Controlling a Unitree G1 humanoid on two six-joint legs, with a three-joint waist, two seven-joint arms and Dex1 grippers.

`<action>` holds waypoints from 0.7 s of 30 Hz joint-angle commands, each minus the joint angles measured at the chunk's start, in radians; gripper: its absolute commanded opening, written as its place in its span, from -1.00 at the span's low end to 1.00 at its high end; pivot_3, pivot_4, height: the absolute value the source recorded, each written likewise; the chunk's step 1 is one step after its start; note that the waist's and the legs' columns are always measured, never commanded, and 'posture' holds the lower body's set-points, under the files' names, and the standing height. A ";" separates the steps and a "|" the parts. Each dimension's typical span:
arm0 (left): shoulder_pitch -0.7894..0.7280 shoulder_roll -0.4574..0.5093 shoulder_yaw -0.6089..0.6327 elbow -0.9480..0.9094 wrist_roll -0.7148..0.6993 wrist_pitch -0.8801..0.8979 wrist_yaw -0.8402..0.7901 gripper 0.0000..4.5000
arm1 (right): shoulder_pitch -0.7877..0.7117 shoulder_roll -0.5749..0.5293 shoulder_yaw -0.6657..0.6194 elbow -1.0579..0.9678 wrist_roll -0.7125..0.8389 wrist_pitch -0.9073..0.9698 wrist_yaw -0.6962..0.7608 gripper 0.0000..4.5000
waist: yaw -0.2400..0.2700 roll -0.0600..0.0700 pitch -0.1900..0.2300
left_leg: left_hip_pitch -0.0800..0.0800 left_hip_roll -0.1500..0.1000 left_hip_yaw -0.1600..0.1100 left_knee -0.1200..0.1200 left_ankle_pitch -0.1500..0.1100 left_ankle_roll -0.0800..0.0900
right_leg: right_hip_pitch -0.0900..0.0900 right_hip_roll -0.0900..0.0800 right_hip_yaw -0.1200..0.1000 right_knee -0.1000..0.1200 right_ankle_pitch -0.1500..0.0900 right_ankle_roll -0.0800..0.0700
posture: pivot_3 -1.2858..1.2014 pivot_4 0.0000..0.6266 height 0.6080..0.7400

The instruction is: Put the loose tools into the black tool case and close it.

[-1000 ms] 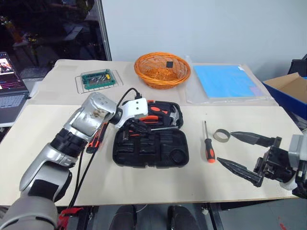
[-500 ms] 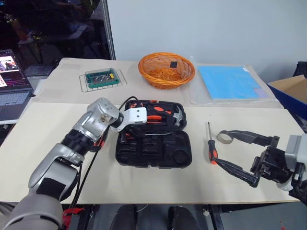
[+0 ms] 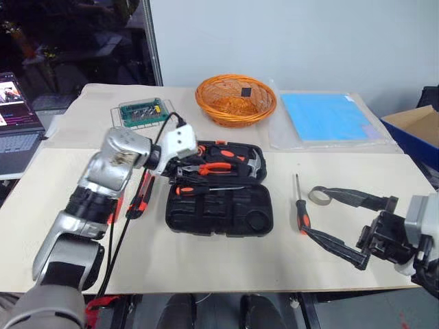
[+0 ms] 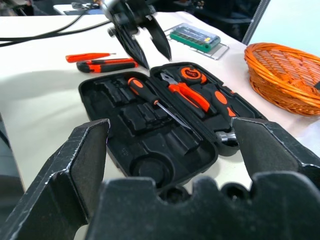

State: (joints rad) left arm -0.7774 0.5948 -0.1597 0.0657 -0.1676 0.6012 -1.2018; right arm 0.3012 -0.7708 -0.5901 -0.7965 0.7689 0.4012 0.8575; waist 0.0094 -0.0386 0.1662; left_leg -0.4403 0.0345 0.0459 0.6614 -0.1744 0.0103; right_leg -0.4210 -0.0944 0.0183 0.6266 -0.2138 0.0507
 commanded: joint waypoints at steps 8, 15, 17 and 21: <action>0.316 -0.253 0.027 -0.126 0.086 -0.026 0.518 -1.00 | 0.010 0.038 0.023 -0.027 -0.040 -0.019 -0.088 1.00 | 0.003 0.000 0.000 | 0.000 -0.001 -0.003 0.001 0.001 -0.001 | 0.001 0.001 0.000 0.000 0.000 0.000 | 0.03 -0.52 1.00; 0.370 -0.206 -0.080 -0.037 0.154 -0.025 0.533 -1.00 | 0.019 0.030 0.025 -0.027 -0.051 -0.003 -0.102 1.00 | -0.001 0.005 -0.010 | 0.003 -0.001 -0.002 0.001 0.000 -0.001 | 0.003 0.001 0.001 0.000 -0.003 -0.006 | 0.03 -0.52 1.00; 0.359 -0.185 -0.102 -0.015 0.170 -0.048 0.523 -1.00 | 0.020 0.021 0.031 -0.023 -0.055 0.026 -0.126 1.00 | -0.003 0.005 -0.014 | 0.005 0.000 -0.001 0.000 0.000 -0.001 | 0.004 0.001 0.001 0.000 -0.003 -0.007 | 0.03 -0.52 1.00; 0.344 -0.181 -0.055 0.000 0.126 -0.165 0.505 -1.00 | 0.010 0.014 0.056 0.001 -0.138 0.071 -0.214 1.00 | -0.010 0.005 -0.016 | 0.019 0.001 0.000 -0.003 -0.005 -0.009 | 0.017 0.001 0.001 -0.002 -0.006 -0.009 | 0.03 -0.52 1.00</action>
State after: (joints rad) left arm -0.4609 0.4046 -0.2152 0.0240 -0.0321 0.4579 -0.6717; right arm 0.3238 -0.7461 -0.5352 -0.7920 0.6671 0.4552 0.6890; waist -0.0001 -0.0336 0.1503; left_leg -0.4208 0.0358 0.0456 0.6588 -0.1798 0.0007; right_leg -0.4041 -0.0942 0.0192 0.6248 -0.2195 0.0417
